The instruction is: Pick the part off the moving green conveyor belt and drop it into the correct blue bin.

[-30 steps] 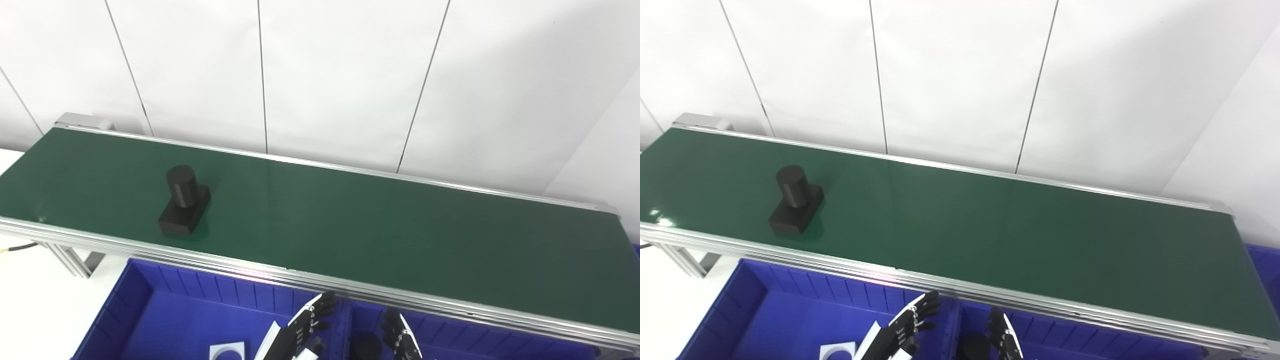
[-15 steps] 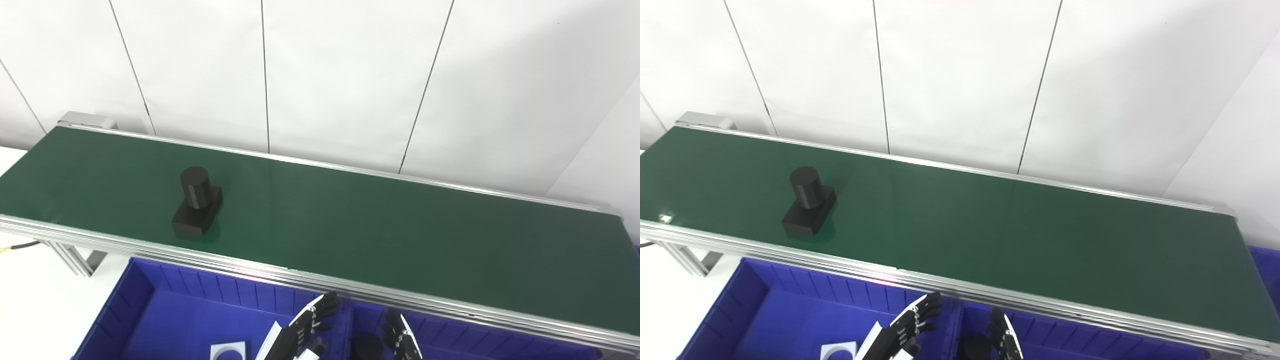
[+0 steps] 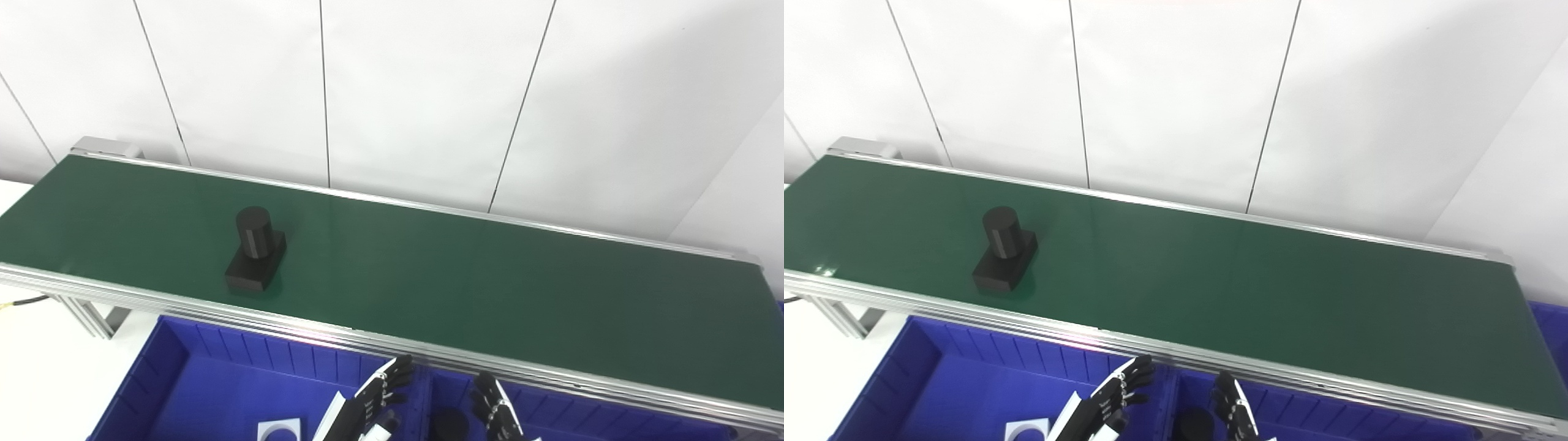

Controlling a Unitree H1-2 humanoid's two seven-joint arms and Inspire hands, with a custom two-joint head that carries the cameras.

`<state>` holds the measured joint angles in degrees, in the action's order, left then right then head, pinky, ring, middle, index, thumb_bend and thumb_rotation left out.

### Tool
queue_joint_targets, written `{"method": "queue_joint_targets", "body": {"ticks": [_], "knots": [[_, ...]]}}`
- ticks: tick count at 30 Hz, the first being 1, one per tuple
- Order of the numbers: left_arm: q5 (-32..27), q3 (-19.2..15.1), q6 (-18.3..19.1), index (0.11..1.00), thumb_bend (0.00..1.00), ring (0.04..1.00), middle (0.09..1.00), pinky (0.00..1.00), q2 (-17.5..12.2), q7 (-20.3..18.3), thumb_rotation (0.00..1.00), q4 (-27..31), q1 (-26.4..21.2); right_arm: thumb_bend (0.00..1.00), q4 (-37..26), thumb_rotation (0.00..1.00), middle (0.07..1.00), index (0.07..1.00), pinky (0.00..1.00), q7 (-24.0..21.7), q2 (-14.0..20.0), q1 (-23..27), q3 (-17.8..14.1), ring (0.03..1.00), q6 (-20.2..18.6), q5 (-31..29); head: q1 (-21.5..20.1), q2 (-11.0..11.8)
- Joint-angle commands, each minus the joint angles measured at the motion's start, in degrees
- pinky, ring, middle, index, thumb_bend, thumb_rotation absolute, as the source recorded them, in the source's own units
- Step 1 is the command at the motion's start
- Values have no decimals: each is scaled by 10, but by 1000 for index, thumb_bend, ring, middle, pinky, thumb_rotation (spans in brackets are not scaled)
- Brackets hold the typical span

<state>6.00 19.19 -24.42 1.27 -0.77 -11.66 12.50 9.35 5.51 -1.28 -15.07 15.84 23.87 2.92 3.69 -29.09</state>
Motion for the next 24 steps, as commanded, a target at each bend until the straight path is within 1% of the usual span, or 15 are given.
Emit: {"method": "queue_joint_targets", "body": {"ticks": [1,3,7,9,12,19,24], "knots": [[2,6,-25,902,675,878,896,806,10,5,903,4,-11,846,-26,1000,918,924,890,-8,-1,-3,-6,894,31,-10,-2,0],[3,8,-25,905,681,879,897,808,10,7,908,2,-12,870,-41,1000,919,929,870,-16,-1,-8,-12,890,30,-19,-2,0],[-1,9,-25,907,647,880,897,813,11,8,907,1,-16,857,-68,1000,950,992,910,-22,-9,-10,-26,905,30,-31,-8,-2],[-3,10,-25,907,639,880,898,813,12,8,906,-1,-18,861,-78,1000,955,997,914,-23,-12,-7,-32,909,30,-29,-15,-2],[-6,11,-25,904,656,877,895,808,14,7,898,-5,-22,868,-90,1000,960,1000,916,-23,-13,-1,-40,915,30,-27,-25,1],[-12,9,-25,908,655,874,894,806,18,6,903,-13,-32,862,-108,1000,961,1000,846,-18,-14,24,-68,853,30,-26,-41,2],[-12,11,-25,917,634,874,897,806,19,5,913,-18,-36,887,-126,1000,952,980,812,-16,-16,43,-86,832,30,-26,-45,5]]}}
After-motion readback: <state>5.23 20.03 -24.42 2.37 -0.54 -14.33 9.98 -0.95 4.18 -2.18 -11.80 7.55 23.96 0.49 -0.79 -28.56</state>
